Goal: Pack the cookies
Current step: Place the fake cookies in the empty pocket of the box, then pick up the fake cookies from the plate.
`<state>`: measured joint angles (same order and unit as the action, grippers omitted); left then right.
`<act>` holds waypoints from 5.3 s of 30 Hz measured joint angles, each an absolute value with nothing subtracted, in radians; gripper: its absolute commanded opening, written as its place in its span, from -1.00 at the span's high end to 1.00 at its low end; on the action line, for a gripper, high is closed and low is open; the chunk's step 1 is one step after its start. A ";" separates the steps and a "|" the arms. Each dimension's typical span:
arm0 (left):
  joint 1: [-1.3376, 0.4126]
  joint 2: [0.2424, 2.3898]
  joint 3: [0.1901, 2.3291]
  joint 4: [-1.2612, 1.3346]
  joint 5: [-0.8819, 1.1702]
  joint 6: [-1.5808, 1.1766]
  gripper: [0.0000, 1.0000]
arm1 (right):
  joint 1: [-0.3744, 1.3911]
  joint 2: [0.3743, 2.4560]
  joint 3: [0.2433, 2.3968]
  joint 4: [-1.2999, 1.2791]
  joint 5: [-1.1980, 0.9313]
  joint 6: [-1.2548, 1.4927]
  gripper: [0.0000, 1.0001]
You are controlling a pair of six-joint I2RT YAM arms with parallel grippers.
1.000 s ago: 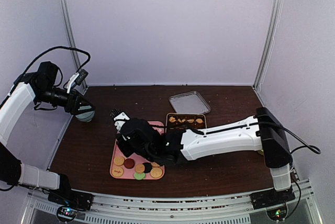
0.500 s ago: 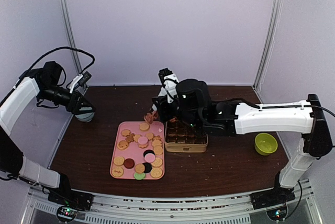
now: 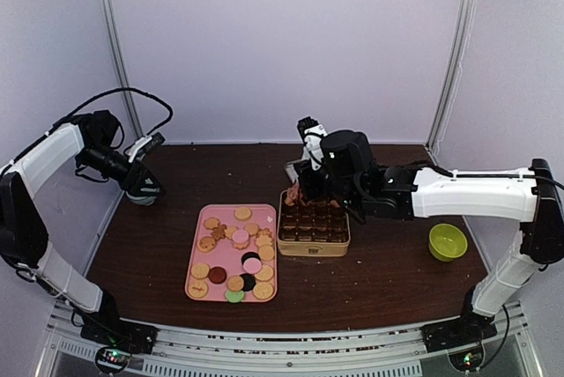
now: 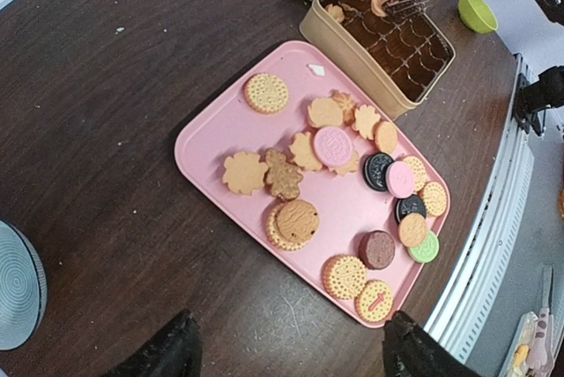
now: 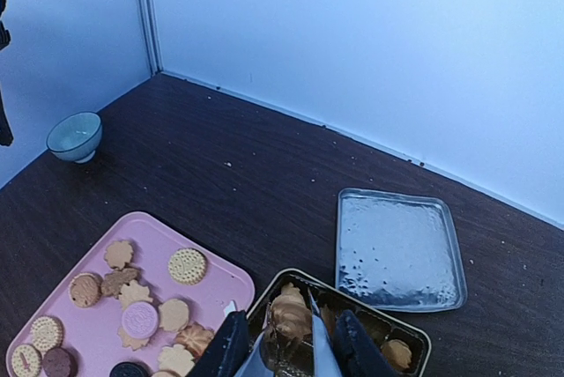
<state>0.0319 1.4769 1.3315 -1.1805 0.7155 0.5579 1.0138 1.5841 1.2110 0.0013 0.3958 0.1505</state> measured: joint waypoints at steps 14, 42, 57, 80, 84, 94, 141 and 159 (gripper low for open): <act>0.032 1.572 1.349 -1.190 0.711 0.628 -0.45 | 0.987 1.660 1.325 -0.081 0.350 0.090 1.00; 0.032 1.611 1.470 -1.264 0.710 0.653 -0.81 | 0.981 1.710 1.338 -0.126 0.255 0.050 0.38; 0.032 1.617 1.492 -1.315 0.733 0.679 -0.80 | 0.963 1.710 1.351 -0.151 0.210 0.057 0.34; 0.093 1.616 1.494 -1.335 0.748 0.670 -0.76 | 1.049 1.697 1.471 -0.167 0.195 0.087 0.38; 0.095 1.615 1.494 -1.335 0.751 0.664 -0.76 | 1.109 1.765 1.524 -0.154 0.179 0.101 0.37; 0.095 1.584 1.454 -1.335 0.764 0.664 -0.77 | 1.115 1.956 1.660 -0.175 0.174 0.111 0.32; 0.095 1.542 1.381 -1.338 0.787 0.699 -0.71 | 1.091 2.113 1.778 -0.192 0.079 0.164 0.90; 0.095 1.542 1.397 -1.362 0.803 0.706 -0.69 | 0.955 1.734 1.554 -0.133 0.152 0.140 0.89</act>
